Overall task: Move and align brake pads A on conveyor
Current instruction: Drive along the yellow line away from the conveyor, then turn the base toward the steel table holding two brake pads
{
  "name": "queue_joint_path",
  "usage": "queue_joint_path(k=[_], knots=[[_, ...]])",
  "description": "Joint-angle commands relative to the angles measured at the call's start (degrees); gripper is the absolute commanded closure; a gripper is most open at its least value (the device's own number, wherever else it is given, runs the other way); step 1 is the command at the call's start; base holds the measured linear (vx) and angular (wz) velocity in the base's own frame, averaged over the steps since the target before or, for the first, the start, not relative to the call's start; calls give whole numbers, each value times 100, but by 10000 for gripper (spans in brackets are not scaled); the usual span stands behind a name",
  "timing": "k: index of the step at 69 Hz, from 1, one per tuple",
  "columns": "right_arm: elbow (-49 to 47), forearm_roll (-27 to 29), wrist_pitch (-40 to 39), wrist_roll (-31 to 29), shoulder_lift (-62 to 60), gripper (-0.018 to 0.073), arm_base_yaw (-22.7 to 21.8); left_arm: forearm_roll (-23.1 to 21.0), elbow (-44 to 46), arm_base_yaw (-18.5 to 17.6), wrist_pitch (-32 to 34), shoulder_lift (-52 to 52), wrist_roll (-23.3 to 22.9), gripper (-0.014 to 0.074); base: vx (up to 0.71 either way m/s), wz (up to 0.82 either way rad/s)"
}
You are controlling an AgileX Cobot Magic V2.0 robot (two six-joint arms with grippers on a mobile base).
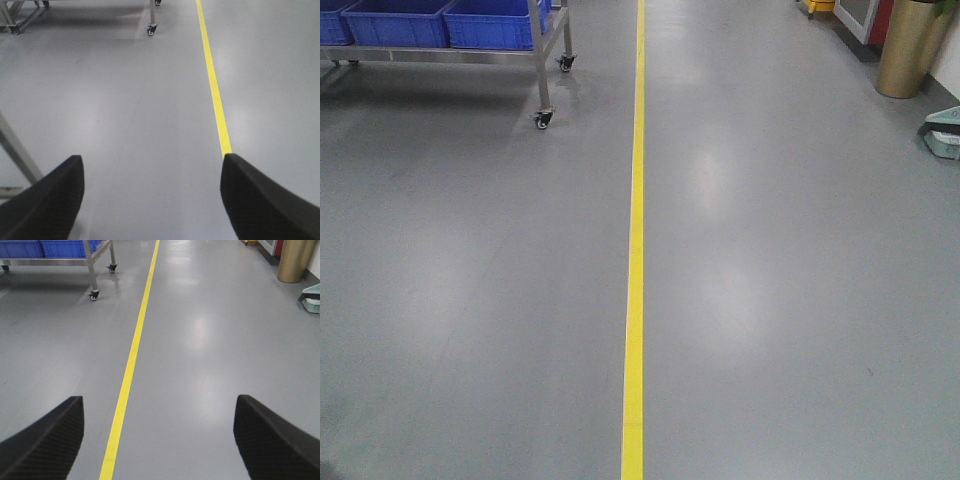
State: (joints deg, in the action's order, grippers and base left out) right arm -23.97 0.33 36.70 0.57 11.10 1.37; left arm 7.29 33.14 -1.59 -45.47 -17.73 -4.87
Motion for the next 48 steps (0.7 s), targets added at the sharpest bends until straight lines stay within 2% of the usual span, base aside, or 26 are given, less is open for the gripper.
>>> queue_joint_path(k=[1,33,48], knots=[[-146,-33,-420,-57,67,-16,-2,13,144,-6,364,-63,-4,55,58,-5],[-146,-33,-416,-57,67,-16,-2,13,144,-6,364,-63,-4,55,52,-8],[-146,-33,-416,-57,67,-16,-2,13,144,-6,364,-63,-4,55,41,8]])
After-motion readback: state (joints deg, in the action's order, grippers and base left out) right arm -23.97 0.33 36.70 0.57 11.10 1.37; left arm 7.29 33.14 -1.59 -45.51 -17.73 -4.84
